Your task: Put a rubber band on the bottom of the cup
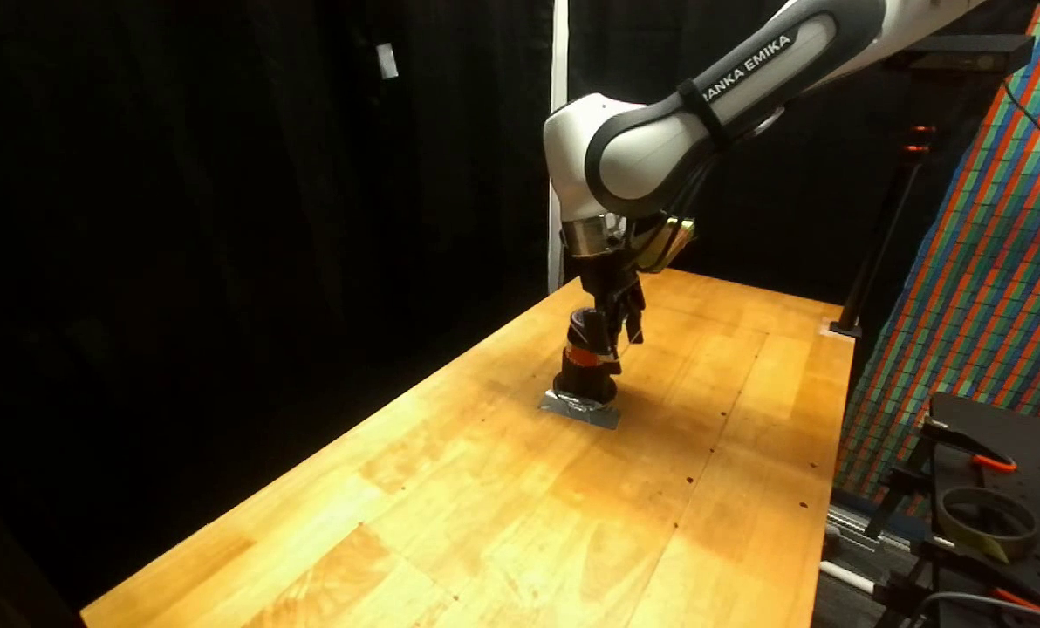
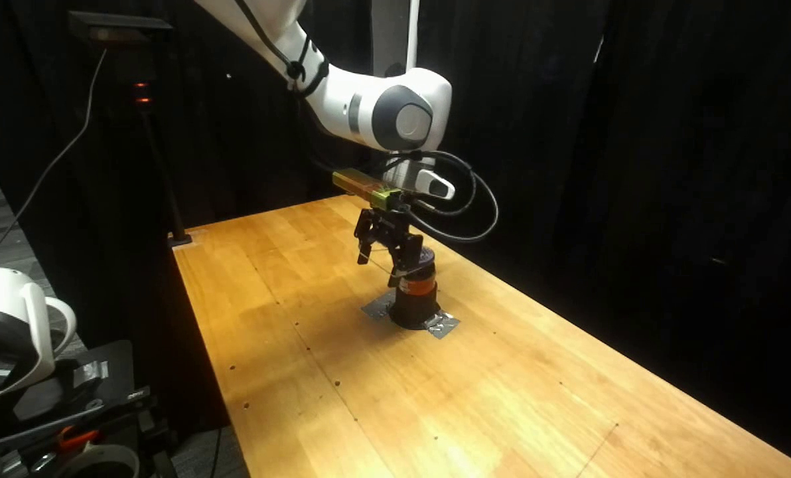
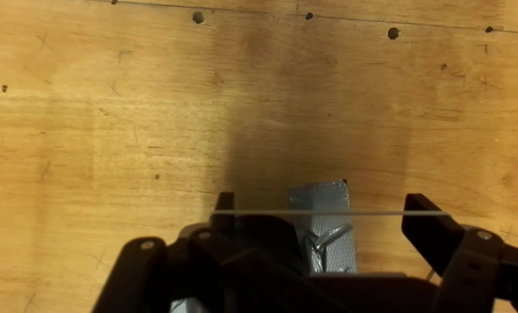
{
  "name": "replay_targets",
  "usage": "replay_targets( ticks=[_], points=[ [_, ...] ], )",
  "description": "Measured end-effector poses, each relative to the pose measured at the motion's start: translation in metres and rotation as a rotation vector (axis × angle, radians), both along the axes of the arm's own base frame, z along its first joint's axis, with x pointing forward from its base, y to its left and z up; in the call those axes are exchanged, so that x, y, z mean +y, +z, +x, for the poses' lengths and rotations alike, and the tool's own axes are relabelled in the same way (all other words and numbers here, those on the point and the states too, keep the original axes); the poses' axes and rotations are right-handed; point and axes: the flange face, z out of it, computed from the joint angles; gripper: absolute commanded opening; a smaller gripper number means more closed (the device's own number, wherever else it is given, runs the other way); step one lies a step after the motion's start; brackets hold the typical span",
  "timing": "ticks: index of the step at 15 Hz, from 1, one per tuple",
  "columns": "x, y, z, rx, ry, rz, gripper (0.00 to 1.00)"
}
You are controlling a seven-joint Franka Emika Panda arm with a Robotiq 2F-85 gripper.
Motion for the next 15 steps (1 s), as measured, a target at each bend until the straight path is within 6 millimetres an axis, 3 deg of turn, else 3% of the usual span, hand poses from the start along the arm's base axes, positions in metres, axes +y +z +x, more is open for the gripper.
replay_targets(
  ticks=[1,7,11,15],
  points=[
    [-0.001,0.0,-0.008,-0.014,-0.004,0.003,0.74],
    [-0.005,0.005,-0.045,-0.178,-0.074,0.01,0.26],
    [-0.004,0.008,-0.066,-0.282,-0.109,0.001,0.17],
    [0.0,0.009,-0.087,-0.332,-0.135,-0.013,0.22]
  ],
)
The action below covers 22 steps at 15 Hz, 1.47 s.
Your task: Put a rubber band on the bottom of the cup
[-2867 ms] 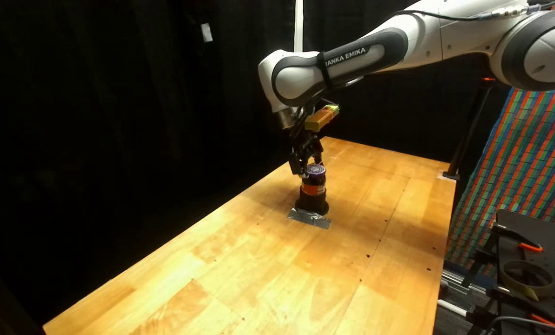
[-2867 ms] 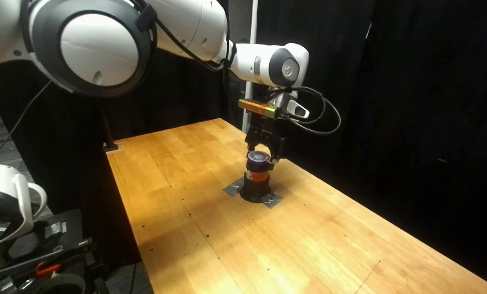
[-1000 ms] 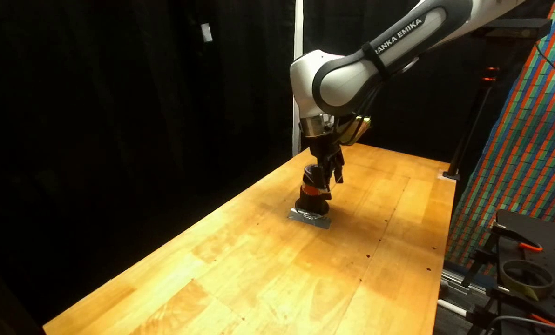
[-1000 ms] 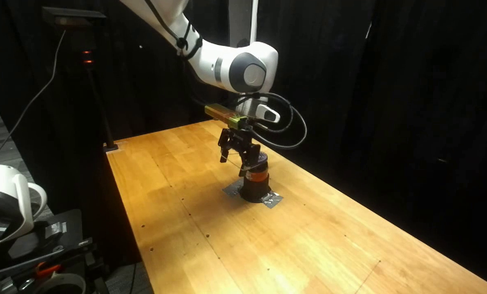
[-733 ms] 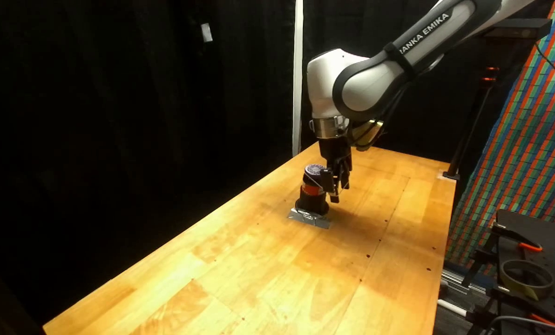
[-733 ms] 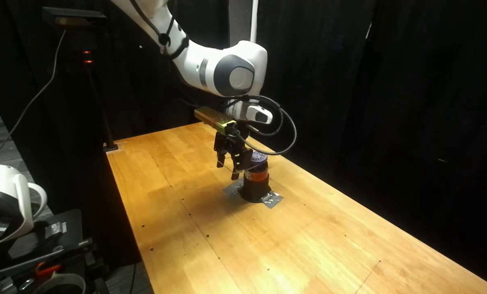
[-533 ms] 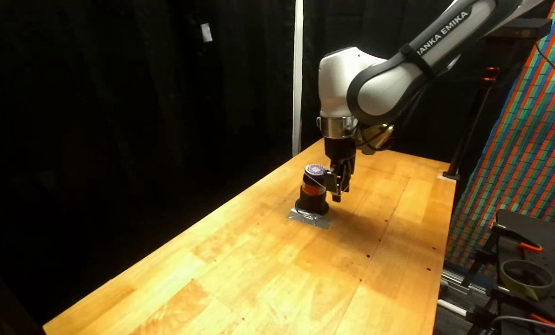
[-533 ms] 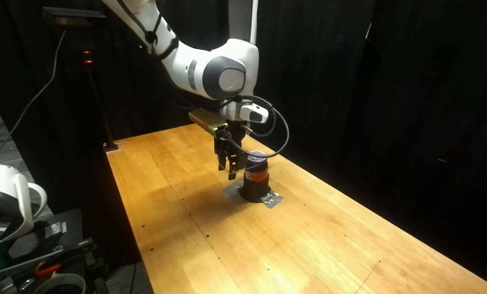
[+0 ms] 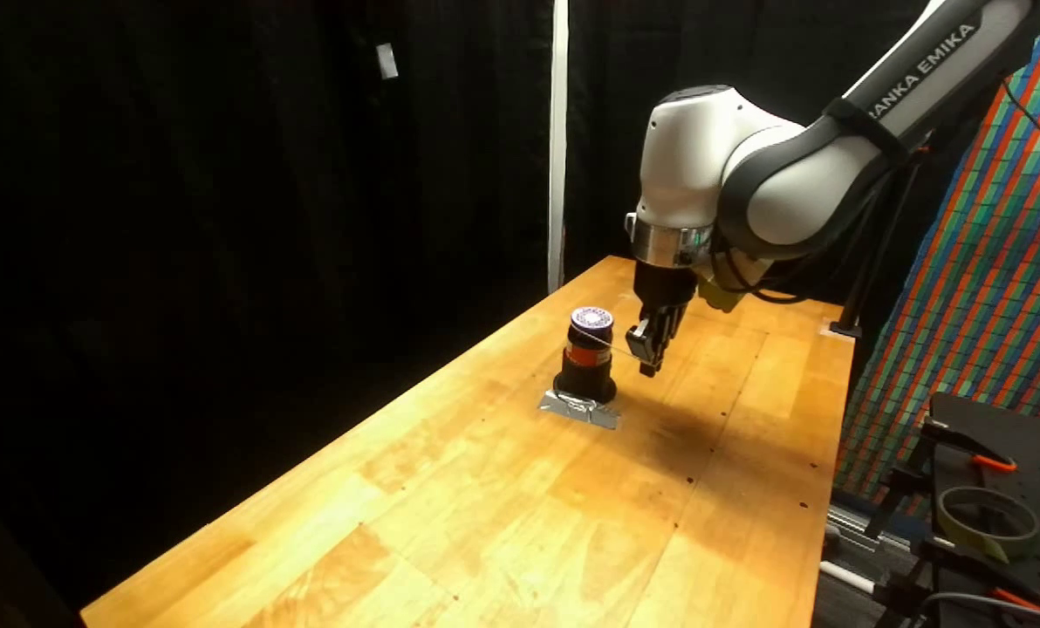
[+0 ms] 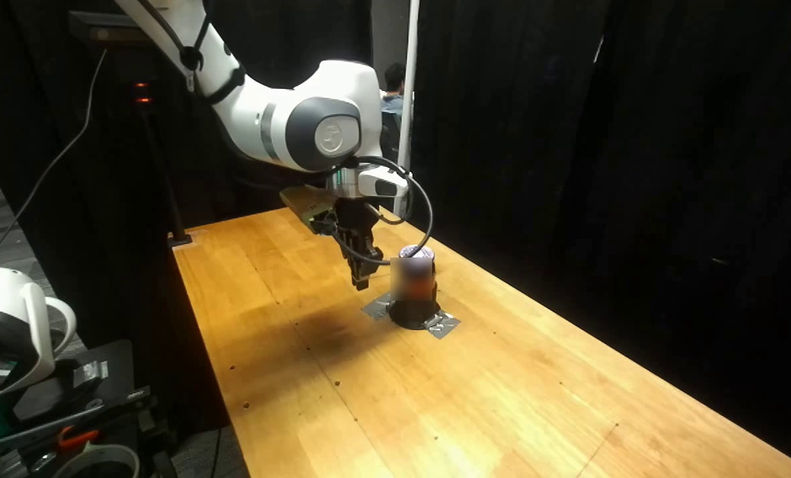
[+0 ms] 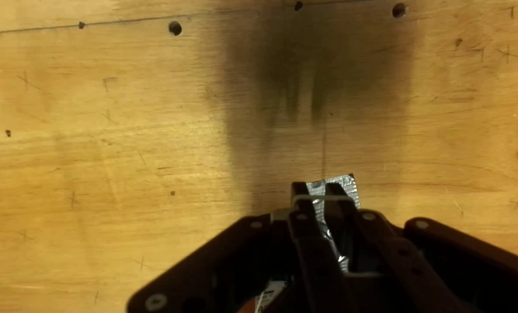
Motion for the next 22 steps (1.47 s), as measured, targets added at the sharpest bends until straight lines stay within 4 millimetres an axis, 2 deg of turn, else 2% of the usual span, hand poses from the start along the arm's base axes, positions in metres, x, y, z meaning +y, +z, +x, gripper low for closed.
replay_targets(
  ticks=[6,12,14,19,20,22],
  points=[
    [-0.002,-0.006,-0.02,-0.134,0.007,-0.001,0.19],
    [-0.022,-0.023,-0.044,-0.358,0.084,0.022,0.2],
    [-0.034,-0.019,-0.046,-0.438,0.107,0.034,0.2],
    [-0.057,-0.002,-0.034,-0.617,0.111,0.073,0.19],
    [-0.057,-0.004,-0.034,-0.65,0.104,0.081,0.19],
    [-0.05,-0.022,-0.043,-0.685,0.093,0.09,0.19]
  ],
)
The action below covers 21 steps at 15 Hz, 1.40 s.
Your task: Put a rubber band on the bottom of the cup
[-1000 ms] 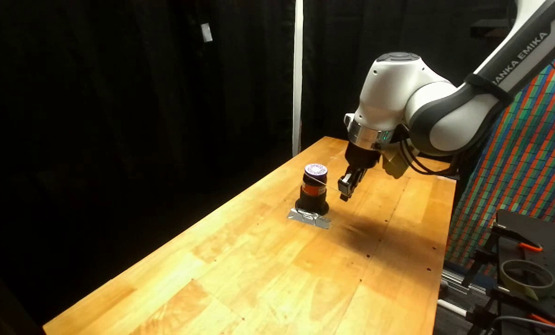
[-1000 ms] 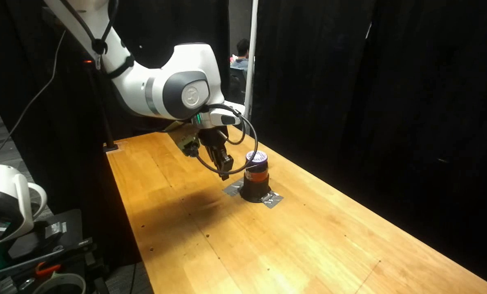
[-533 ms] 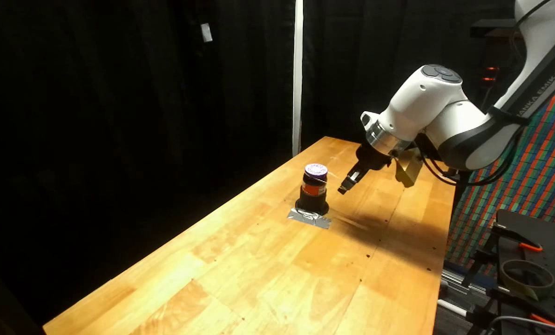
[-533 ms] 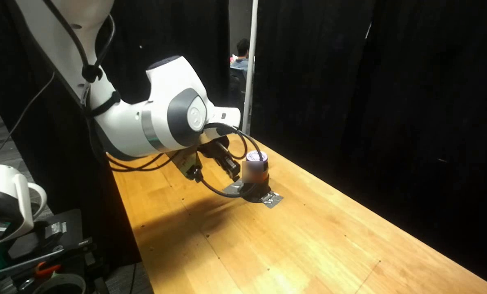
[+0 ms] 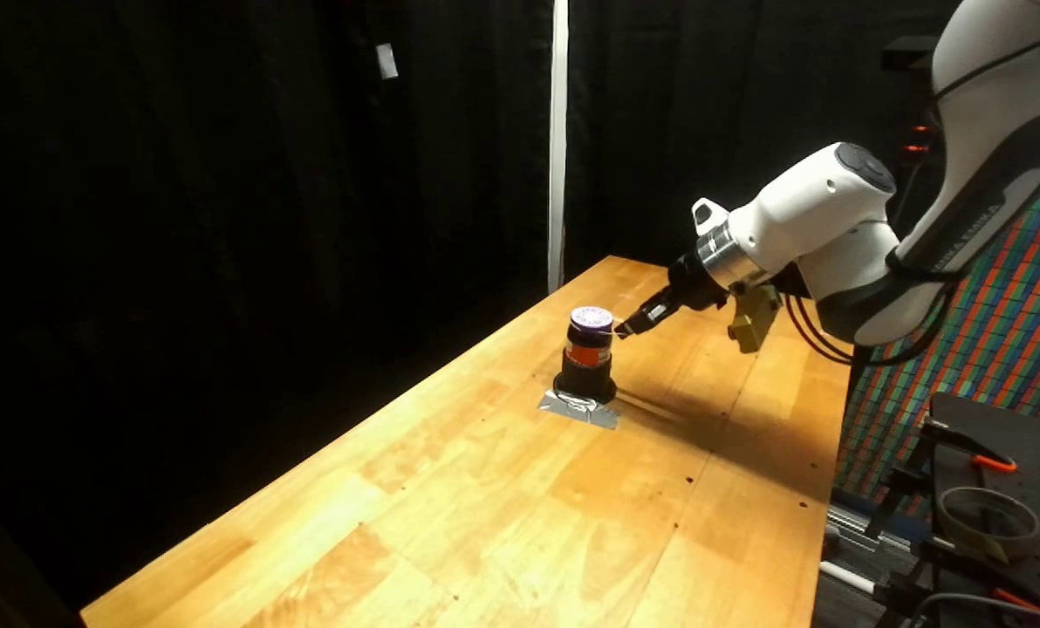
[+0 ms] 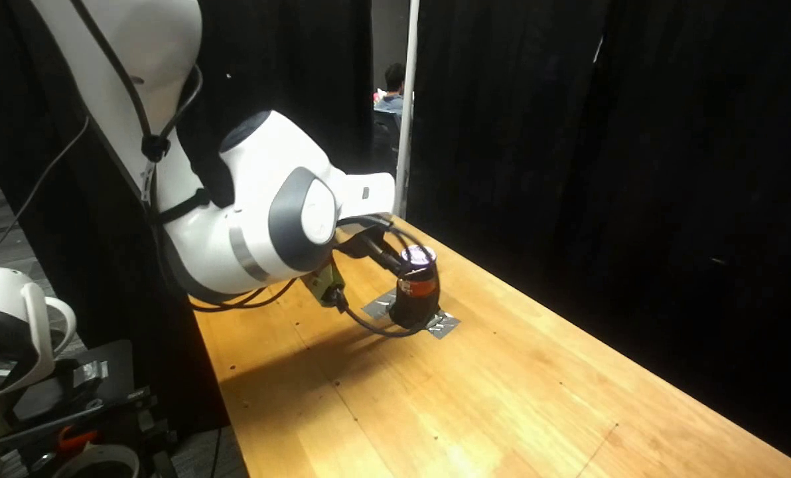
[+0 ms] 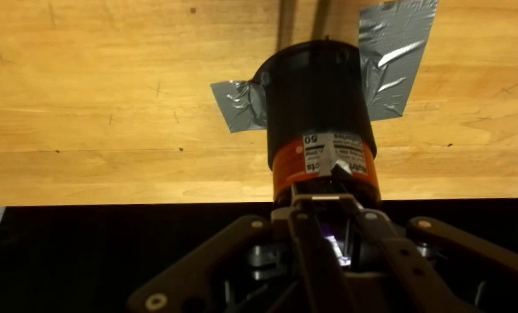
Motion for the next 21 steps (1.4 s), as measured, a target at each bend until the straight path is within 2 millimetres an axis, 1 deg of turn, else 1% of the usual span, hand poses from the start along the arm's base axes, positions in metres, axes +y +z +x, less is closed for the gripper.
replay_targets(
  ticks=[2,5,7,11,15,16,18,20,21],
  points=[
    [0.011,-0.024,-0.014,-0.022,-0.003,0.016,0.19],
    [0.019,-0.05,-0.031,-0.082,-0.011,0.032,0.2],
    [0.022,-0.061,-0.038,-0.132,-0.019,0.038,0.2],
    [0.027,-0.077,-0.05,-0.243,-0.034,0.024,0.2],
    [0.035,-0.096,-0.072,-0.356,-0.052,-0.018,0.2],
    [0.037,-0.098,-0.073,-0.36,-0.059,-0.028,0.2],
    [0.043,-0.088,-0.065,-0.396,-0.062,-0.043,0.19],
    [0.05,-0.08,-0.065,-0.43,-0.06,-0.049,0.21],
    [0.052,-0.076,-0.064,-0.443,-0.055,-0.056,0.2]
  ],
)
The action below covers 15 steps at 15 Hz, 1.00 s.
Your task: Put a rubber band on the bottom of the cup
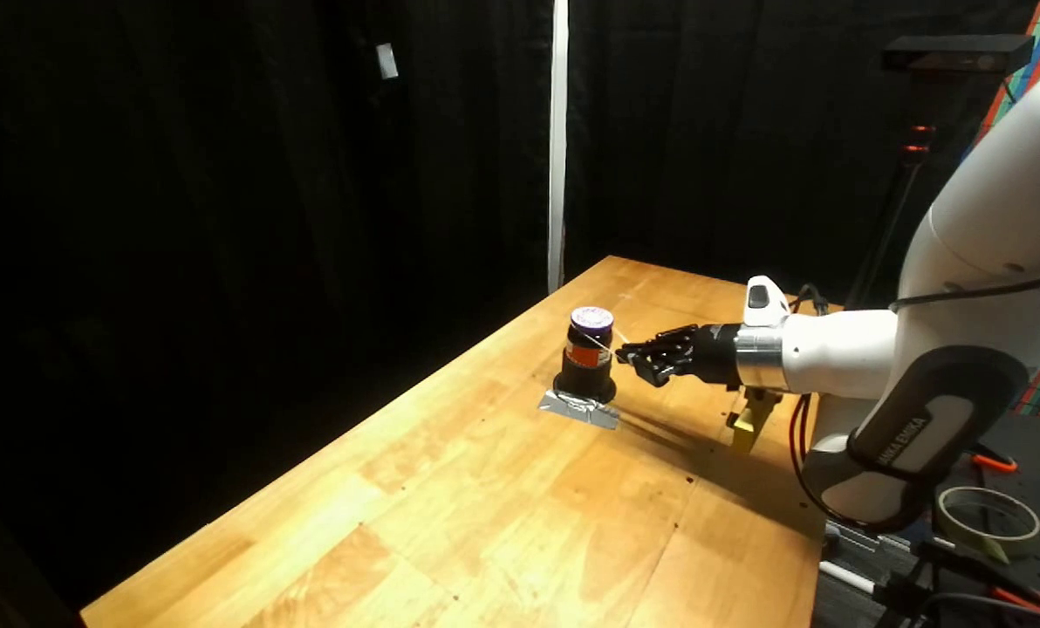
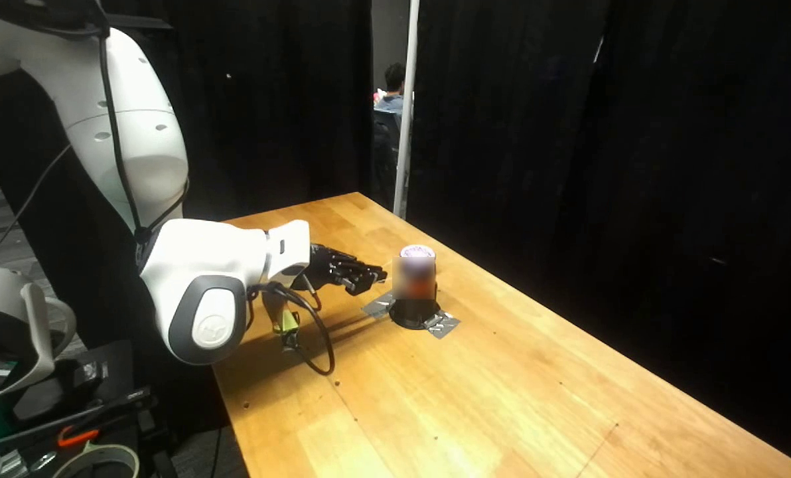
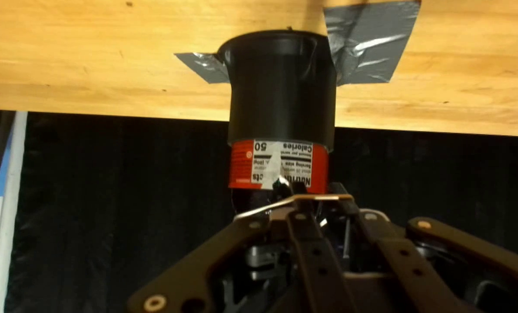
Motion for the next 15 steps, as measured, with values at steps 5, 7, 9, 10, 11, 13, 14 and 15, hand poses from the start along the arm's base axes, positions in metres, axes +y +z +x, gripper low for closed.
replay_targets(
  ticks=[5,7,9,10,11,13,14,15],
  points=[
    [-0.002,0.013,0.004,-0.041,0.0,-0.023,0.2],
    [-0.005,0.015,0.006,-0.047,-0.006,-0.03,0.21],
    [-0.008,0.016,0.006,-0.049,-0.009,-0.034,0.19],
    [-0.009,0.017,0.007,-0.05,-0.011,-0.036,0.2],
    [-0.01,0.018,0.007,-0.052,-0.012,-0.038,0.23],
    [-0.011,0.018,0.007,-0.046,-0.014,-0.04,0.47],
    [-0.012,0.018,0.006,-0.032,-0.015,-0.039,0.48],
    [-0.012,0.018,0.007,0.014,-0.002,-0.031,0.55]
  ],
)
